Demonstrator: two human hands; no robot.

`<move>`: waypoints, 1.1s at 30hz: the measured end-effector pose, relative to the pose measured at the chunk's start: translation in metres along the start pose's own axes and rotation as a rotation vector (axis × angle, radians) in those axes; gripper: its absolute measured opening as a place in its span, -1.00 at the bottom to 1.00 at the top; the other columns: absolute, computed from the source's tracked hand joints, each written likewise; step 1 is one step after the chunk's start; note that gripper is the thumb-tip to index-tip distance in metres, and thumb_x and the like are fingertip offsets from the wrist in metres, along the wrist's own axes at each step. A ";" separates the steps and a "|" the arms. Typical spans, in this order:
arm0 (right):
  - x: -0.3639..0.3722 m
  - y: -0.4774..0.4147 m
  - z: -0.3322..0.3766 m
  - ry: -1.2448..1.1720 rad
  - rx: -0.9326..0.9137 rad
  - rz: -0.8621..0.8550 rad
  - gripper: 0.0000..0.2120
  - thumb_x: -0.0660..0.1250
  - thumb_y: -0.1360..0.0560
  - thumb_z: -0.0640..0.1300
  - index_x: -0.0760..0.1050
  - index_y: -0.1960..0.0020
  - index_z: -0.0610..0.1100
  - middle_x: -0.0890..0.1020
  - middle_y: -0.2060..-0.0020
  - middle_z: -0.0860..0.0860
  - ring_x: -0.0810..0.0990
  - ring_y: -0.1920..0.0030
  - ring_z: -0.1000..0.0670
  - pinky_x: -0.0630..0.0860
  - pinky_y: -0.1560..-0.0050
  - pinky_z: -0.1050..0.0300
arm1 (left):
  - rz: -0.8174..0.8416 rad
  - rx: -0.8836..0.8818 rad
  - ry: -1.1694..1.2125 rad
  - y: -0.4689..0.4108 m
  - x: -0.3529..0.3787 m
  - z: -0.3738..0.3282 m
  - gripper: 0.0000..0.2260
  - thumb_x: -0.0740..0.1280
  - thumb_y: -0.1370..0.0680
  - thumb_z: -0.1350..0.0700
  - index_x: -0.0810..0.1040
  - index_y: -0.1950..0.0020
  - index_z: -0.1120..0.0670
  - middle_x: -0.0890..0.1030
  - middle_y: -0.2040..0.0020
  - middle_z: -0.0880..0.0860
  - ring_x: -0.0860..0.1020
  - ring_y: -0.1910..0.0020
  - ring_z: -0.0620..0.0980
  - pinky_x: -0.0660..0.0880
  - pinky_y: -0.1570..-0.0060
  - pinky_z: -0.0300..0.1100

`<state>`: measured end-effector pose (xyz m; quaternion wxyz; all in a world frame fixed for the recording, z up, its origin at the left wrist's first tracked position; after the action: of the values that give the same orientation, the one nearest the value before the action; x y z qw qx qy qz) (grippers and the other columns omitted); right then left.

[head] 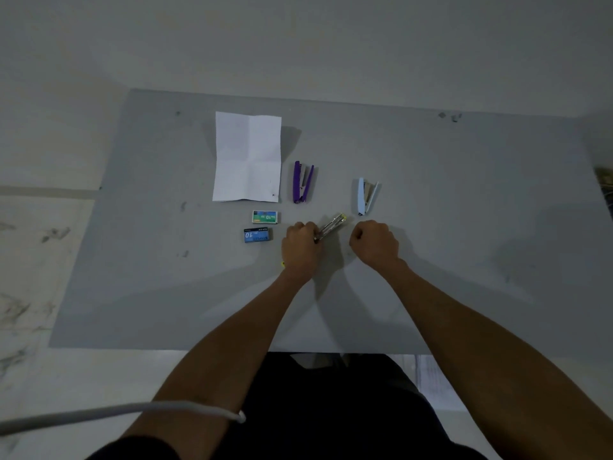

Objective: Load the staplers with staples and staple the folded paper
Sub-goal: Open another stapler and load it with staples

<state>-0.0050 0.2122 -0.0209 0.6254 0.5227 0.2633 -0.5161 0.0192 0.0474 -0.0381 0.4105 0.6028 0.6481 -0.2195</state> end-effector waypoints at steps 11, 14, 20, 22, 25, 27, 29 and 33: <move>-0.021 -0.005 0.039 -0.060 -0.127 -0.101 -0.86 0.28 -0.47 -0.15 0.61 0.11 -0.13 0.65 0.16 -0.12 0.63 0.14 -0.15 0.56 0.18 0.05 | -0.088 0.098 -0.193 -0.001 -0.058 0.036 -0.61 0.34 -0.40 0.13 0.42 -0.22 0.15 0.46 -0.16 0.13 0.43 -0.18 0.14 0.42 -0.12 0.02; -0.021 -0.006 0.060 -0.090 -0.187 -0.111 -0.86 0.28 -0.48 -0.17 0.61 0.11 -0.16 0.66 0.15 -0.08 0.62 0.13 -0.12 0.54 0.17 0.07 | -0.050 0.012 -0.333 -0.002 -0.068 0.069 -0.58 0.31 -0.46 0.18 0.35 -0.30 0.15 0.42 -0.21 0.17 0.41 -0.18 0.16 0.43 -0.11 0.02; -0.019 -0.010 0.085 -0.085 -0.246 -0.098 -0.87 0.28 -0.46 -0.18 0.60 0.14 -0.15 0.66 0.14 -0.04 0.61 0.14 -0.07 0.48 0.22 0.12 | 0.001 -0.020 -0.331 -0.003 -0.070 0.086 -0.62 0.29 -0.51 0.24 0.38 -0.33 0.14 0.47 -0.21 0.16 0.45 -0.18 0.15 0.46 -0.09 0.00; -0.018 -0.012 0.088 -0.117 -0.261 -0.091 -0.87 0.29 -0.46 -0.18 0.61 0.15 -0.16 0.66 0.16 -0.05 0.62 0.14 -0.08 0.54 0.19 0.08 | -0.003 0.004 -0.288 -0.007 -0.072 0.082 -0.65 0.31 -0.51 0.23 0.44 -0.30 0.15 0.49 -0.18 0.15 0.48 -0.14 0.16 0.47 -0.07 -0.01; -0.018 -0.018 0.096 -0.287 -0.299 -0.041 -0.85 0.30 -0.47 -0.19 0.64 0.15 -0.18 0.69 0.18 -0.09 0.64 0.14 -0.08 0.61 0.09 -0.01 | -0.021 0.105 -0.103 -0.013 -0.078 0.064 -0.68 0.35 -0.46 0.28 0.52 -0.21 0.18 0.50 -0.10 0.19 0.53 -0.04 0.20 0.46 0.00 -0.01; -0.018 -0.022 0.099 -0.495 -0.231 0.076 -0.87 0.32 -0.48 -0.19 0.64 0.05 -0.16 0.69 0.13 -0.12 0.66 0.14 -0.08 0.63 0.09 0.00 | -0.069 0.171 0.017 -0.021 -0.087 0.045 -0.74 0.38 -0.44 0.28 0.56 -0.12 0.21 0.53 -0.03 0.20 0.54 0.03 0.20 0.46 0.07 -0.06; -0.016 -0.022 0.102 -0.706 -0.123 0.234 -0.83 0.35 -0.49 -0.19 0.61 -0.07 -0.16 0.68 0.06 -0.18 0.67 0.18 -0.09 0.63 0.15 0.04 | -0.092 0.195 0.137 -0.029 -0.095 0.027 -0.77 0.42 -0.43 0.27 0.57 -0.08 0.21 0.54 -0.01 0.20 0.57 0.08 0.17 0.52 0.10 -0.06; -0.031 -0.020 0.111 -0.961 -0.081 0.350 -0.80 0.39 -0.47 -0.31 0.56 -0.09 -0.25 0.66 0.07 -0.25 0.69 0.23 -0.13 0.66 0.18 0.09 | -0.090 0.232 0.317 -0.042 -0.107 -0.002 -0.73 0.44 -0.42 0.30 0.56 -0.11 0.22 0.53 -0.06 0.19 0.61 0.10 0.13 0.61 0.10 -0.08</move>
<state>-0.0567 0.1226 0.0332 0.7726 0.2379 -0.1255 -0.5751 -0.0281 -0.0228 0.0394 0.2208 0.6436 0.7012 -0.2130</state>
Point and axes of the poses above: each hand's wrist, its own y-axis away from the middle knuckle, its own x-axis out of the palm, z = x × y, the point moved 6 cm from there along -y, towards the middle knuckle
